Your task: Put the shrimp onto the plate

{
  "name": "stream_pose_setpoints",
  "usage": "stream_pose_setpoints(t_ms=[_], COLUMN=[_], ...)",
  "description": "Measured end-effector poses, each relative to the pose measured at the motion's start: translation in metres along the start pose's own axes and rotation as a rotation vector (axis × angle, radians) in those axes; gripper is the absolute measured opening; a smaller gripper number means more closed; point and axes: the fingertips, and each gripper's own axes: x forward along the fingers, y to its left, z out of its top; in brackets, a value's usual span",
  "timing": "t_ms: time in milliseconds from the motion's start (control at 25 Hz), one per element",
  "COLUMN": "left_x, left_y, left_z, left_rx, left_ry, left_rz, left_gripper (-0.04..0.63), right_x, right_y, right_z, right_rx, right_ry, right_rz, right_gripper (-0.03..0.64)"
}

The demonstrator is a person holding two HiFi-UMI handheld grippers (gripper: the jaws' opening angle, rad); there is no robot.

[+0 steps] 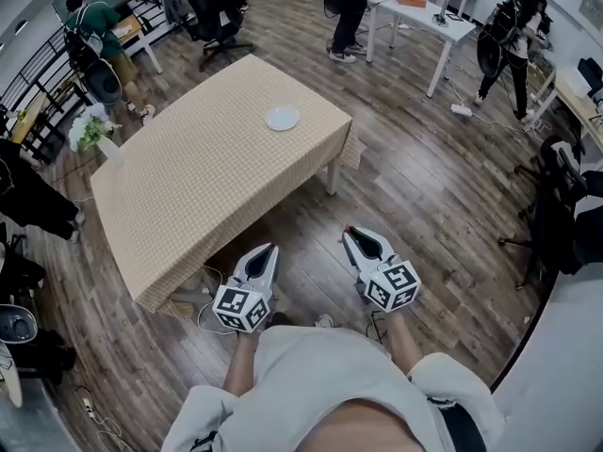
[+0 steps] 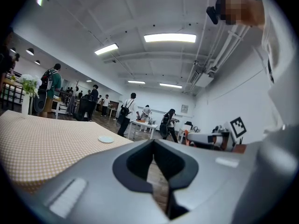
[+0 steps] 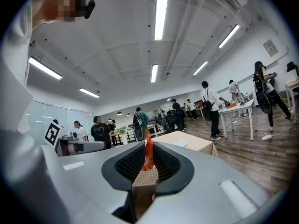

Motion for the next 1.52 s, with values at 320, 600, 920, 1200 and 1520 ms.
stream_pose_setpoints(t_ms=[320,600,920,1200,1520], left_x=[0.016,0.034,0.056,0.072,0.108], left_y=[-0.002,-0.002,0.003,0.017,0.041], left_z=[0.003,0.004,0.008,0.012,0.008], left_rx=[-0.003,-0.002,0.007,0.015,-0.001], left_ry=[-0.013,-0.014,-0.017,-0.026,-0.004], left_rz=[0.006,-0.005,-0.028,-0.048,-0.088], left_gripper=[0.011,0.011,0.011,0.011,0.011], right_x=[0.004,0.007,0.013,0.027,0.06], right_y=[-0.01,-0.025,-0.038,-0.045,-0.063], right_z=[0.008,0.009,0.013,0.016,0.015], right_rx=[-0.007,-0.007,-0.009,-0.031,-0.037], right_ry=[-0.013,-0.012,-0.026,-0.033,-0.021], right_rz=[0.019,0.015,-0.001,-0.015,-0.041], right_gripper=[0.052,0.052,0.052,0.052,0.052])
